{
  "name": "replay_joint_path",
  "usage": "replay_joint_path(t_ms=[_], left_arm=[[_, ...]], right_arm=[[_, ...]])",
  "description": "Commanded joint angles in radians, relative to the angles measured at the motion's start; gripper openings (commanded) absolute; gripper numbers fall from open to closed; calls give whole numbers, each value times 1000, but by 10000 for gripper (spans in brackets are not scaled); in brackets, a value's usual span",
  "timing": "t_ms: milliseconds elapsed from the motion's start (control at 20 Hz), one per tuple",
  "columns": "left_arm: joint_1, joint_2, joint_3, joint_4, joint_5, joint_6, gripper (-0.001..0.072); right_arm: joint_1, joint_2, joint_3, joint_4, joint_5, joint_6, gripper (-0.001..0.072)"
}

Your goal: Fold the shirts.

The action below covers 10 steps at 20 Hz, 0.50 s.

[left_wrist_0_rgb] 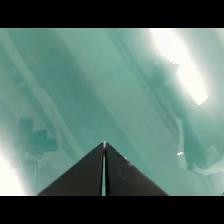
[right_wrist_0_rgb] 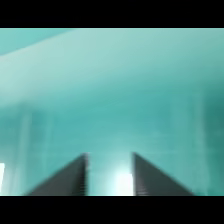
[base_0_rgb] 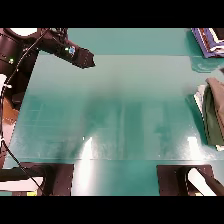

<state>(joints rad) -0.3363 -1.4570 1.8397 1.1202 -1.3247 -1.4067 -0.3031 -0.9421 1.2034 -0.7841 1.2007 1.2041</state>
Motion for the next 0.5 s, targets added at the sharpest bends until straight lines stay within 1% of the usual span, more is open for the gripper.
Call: replay_joint_path(t_ms=[0, 50, 200, 450], left_arm=[[0, 0, 0, 0, 12, 0, 26], [0, 0, 0, 0, 12, 0, 26], [0, 0, 0, 0, 12, 0, 26], [0, 0, 0, 0, 12, 0, 26]], right_arm=[[290, -34, 1, 24, -136, 0, 106], [337, -47, 1, 24, -148, -1, 17], [427, -89, 0, 24, -158, -1, 17], [457, -129, 0, 25, -151, -1, 17]])
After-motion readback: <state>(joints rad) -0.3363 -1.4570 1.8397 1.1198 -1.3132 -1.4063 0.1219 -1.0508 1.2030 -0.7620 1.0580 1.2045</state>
